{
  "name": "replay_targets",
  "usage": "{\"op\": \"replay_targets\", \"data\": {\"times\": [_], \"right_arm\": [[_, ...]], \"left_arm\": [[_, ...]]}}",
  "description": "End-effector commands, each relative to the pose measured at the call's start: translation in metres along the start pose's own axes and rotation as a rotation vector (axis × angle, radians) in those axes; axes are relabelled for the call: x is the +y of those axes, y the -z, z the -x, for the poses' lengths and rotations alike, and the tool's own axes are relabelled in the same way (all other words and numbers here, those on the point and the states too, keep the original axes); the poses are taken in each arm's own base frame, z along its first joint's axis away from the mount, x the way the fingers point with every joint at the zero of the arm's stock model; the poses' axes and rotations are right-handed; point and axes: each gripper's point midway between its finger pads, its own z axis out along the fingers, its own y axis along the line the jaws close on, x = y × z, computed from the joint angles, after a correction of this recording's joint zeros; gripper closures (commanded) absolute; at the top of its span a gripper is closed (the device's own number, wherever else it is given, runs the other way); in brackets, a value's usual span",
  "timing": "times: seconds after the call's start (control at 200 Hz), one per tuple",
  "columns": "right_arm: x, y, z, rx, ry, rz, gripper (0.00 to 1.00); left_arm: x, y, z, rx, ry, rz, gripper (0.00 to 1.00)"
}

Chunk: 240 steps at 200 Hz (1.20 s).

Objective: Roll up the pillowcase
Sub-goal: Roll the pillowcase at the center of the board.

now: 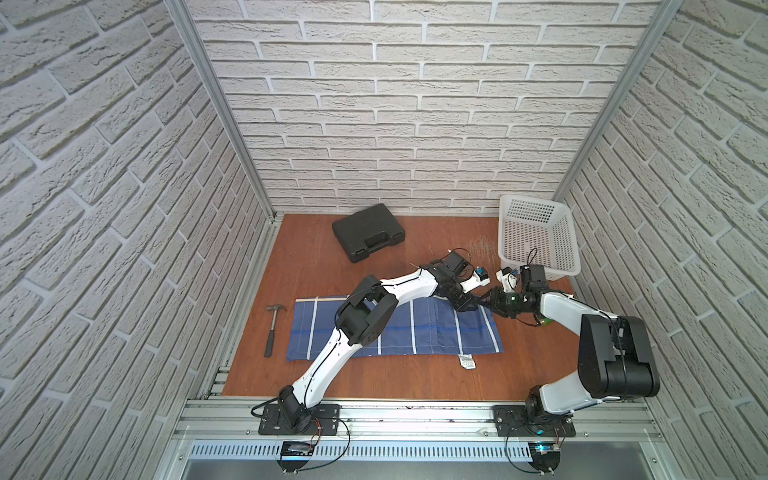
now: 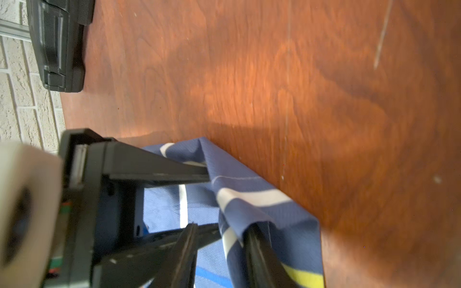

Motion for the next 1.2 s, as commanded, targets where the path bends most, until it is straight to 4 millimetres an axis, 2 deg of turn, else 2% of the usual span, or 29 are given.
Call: {"op": "replay_targets", "data": {"times": [0.0,0.205,0.3,0.46,0.665,0.78,0.855,1.03,1.195], "right_arm": [[-0.008,0.002,-0.026,0.058,-0.011,-0.036,0.64],[-0.02,0.03,-0.016,-0.014,0.032,-0.2,0.57],[-0.026,0.038,-0.026,-0.01,0.009,-0.243,0.52],[-0.042,0.033,-0.055,0.04,-0.048,-0.274,0.5],[-0.047,0.027,-0.064,0.071,-0.084,-0.275,0.5],[-0.041,0.013,-0.072,0.104,-0.114,-0.213,0.51],[-0.036,0.007,-0.071,0.107,-0.109,-0.19,0.51],[-0.023,-0.004,-0.058,0.095,-0.121,-0.102,0.51],[0.008,0.006,-0.033,-0.009,-0.11,0.025,0.56]], "left_arm": [[0.016,-0.012,-0.074,0.205,0.117,0.031,0.62],[0.015,-0.011,-0.078,0.214,0.114,0.029,0.62],[0.016,-0.011,-0.078,0.214,0.115,0.03,0.62],[0.016,-0.012,-0.077,0.214,0.111,0.024,0.62],[0.015,-0.013,-0.078,0.22,0.109,0.024,0.62],[0.013,-0.014,-0.081,0.229,0.108,0.022,0.62],[0.011,-0.015,-0.083,0.235,0.107,0.019,0.62],[0.009,-0.016,-0.09,0.252,0.109,0.017,0.62],[0.009,-0.014,-0.094,0.26,0.113,0.021,0.62]]}}
